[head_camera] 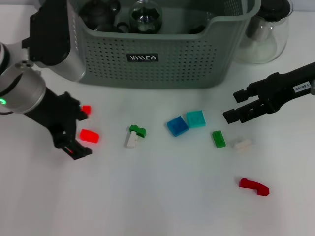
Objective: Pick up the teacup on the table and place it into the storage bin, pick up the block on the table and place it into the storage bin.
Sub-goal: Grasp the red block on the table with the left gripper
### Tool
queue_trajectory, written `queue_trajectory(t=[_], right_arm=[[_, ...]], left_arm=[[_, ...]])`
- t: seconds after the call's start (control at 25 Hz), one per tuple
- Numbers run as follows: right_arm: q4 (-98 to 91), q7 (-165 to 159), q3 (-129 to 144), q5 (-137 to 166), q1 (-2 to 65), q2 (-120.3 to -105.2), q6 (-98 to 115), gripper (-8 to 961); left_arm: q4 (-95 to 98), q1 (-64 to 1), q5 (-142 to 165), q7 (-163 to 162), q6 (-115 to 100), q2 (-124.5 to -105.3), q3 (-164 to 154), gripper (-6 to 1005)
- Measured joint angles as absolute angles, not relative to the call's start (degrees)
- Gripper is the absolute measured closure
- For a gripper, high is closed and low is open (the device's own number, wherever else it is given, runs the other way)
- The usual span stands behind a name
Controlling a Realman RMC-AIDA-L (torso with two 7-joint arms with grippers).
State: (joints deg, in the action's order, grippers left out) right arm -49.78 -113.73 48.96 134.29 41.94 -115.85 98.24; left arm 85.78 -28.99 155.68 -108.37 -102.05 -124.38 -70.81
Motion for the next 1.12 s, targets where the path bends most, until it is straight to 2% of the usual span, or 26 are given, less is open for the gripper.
queue_trajectory(t=[0.6,1.04,1.12], right_arm=[[-49.8,-113.5,48.4,134.3,41.6,-115.67,97.0,45],[-49.8,-113.4,48.3,134.3,41.6,-115.57,96.8,45],[-49.8,-113.4,48.3,134.3,41.5,-115.57,96.7,45]], left_arm=[[81.6,-28.5,161.4,-141.5,-99.7,-124.73,-75.5,125],[75.6,-28.5,163.6,-145.0,-92.0,-124.62,-76.3,126],[74.9,-28.6,163.6,-145.2,-91.5,-124.60,-76.3,153]])
